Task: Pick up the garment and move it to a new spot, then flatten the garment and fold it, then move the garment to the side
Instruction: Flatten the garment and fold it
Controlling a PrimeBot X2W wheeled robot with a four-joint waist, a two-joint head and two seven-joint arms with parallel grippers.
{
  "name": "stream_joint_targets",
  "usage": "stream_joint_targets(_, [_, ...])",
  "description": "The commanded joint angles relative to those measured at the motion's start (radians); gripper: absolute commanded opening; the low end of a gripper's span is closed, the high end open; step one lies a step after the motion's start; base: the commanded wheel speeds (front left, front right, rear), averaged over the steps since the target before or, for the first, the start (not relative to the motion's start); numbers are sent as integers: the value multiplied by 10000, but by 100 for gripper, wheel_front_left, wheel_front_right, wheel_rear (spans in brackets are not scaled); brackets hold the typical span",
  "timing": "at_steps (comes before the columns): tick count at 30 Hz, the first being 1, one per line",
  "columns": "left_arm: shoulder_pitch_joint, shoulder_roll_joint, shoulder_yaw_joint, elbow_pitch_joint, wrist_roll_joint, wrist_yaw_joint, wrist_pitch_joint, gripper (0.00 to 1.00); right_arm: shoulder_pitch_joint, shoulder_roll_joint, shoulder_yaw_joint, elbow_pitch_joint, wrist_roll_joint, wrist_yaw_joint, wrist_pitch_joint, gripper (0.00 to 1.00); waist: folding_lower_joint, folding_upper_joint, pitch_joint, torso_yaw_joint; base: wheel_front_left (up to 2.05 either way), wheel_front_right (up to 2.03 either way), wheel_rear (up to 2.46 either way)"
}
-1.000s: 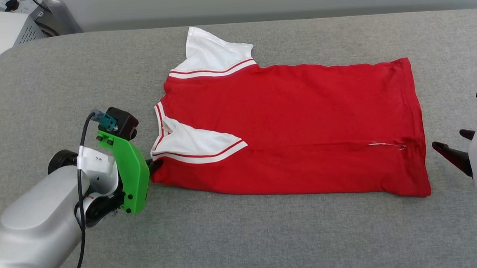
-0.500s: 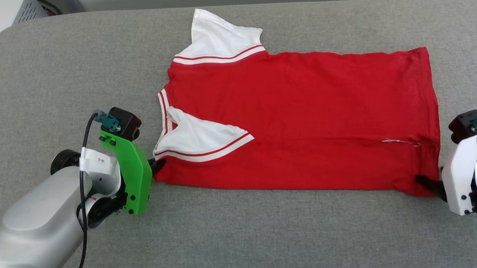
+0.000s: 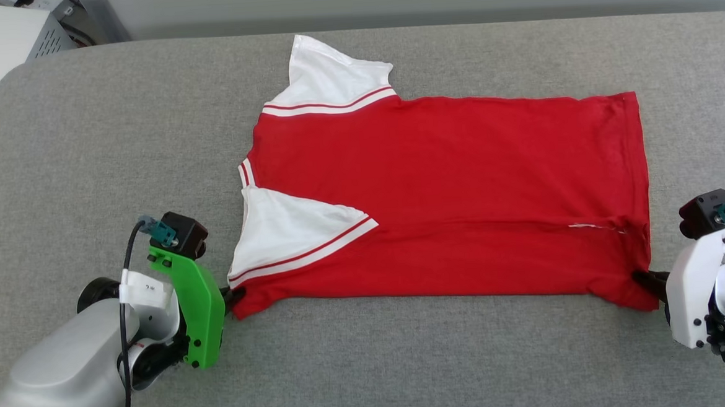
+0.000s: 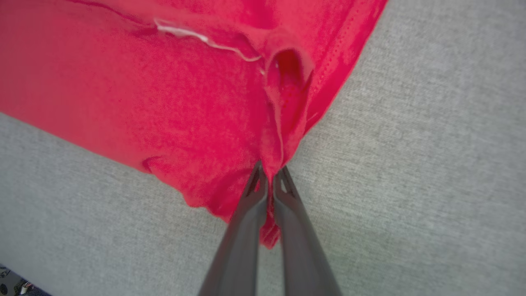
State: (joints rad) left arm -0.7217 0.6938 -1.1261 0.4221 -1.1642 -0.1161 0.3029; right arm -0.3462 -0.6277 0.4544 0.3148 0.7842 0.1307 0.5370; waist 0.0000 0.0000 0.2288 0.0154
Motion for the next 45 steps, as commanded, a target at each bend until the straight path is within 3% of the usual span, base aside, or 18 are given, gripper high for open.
stream_joint_targets(1, [213, 133, -6, -100, -79, -37, -83, 0, 342, -133, 45, -95, 108, 0, -135, 0, 0, 0, -286, -66, 0, 0, 0])
stream_joint_targets(9, [703, 782, -58, -1225, -74, 181, -206, 0, 1334, -802, -509, -1302, 371, 0, -453, 0, 0, 0, -849, -1, 0, 0, 0])
stream_joint_targets(19, [1563, 1438, -297, -2711, -182, 863, -106, 0, 3052, -1095, -1828, -2605, 425, 0, 182, 0, 0, 0, -917, 19, 0, 0, 0])
stream_joint_targets(25, [1704, 1171, -326, -2571, -314, 953, -157, 0, 3170, -678, -2290, -2600, 118, 0, 466, 0, 0, 0, -510, -20, 0, 0, 0])
stream_joint_targets(34, [1690, 645, -384, -1396, -487, 679, -161, 0, 2919, -53, -2305, -1722, -216, 0, 354, 0, 0, 0, -239, 122, 0, 0, 0])
stream_joint_targets(35, [1707, 576, -343, -1300, -527, 646, -260, 10, 2918, 3, -2334, -1697, -204, 0, 213, 14, 0, 0, -284, 152, 0, 0, 0])
stream_joint_targets(36, [1716, 542, -294, -1248, -553, 630, -365, 47, 2920, 35, -2371, -1685, -222, 0, 86, 49, 0, 0, -332, 173, 0, 0, 0])
stream_joint_targets(37, [1699, 534, -211, -1202, -535, 627, -555, 100, 2941, 74, -2433, -1676, -243, 0, -62, 100, 0, 0, -408, 205, 0, 0, 0])
stream_joint_targets(45, [1431, 1113, 156, -1595, 236, 786, -1790, 100, 3192, 163, -3059, -2436, -772, 0, -1983, 100, 0, 0, -1089, 259, 0, 0, 0])
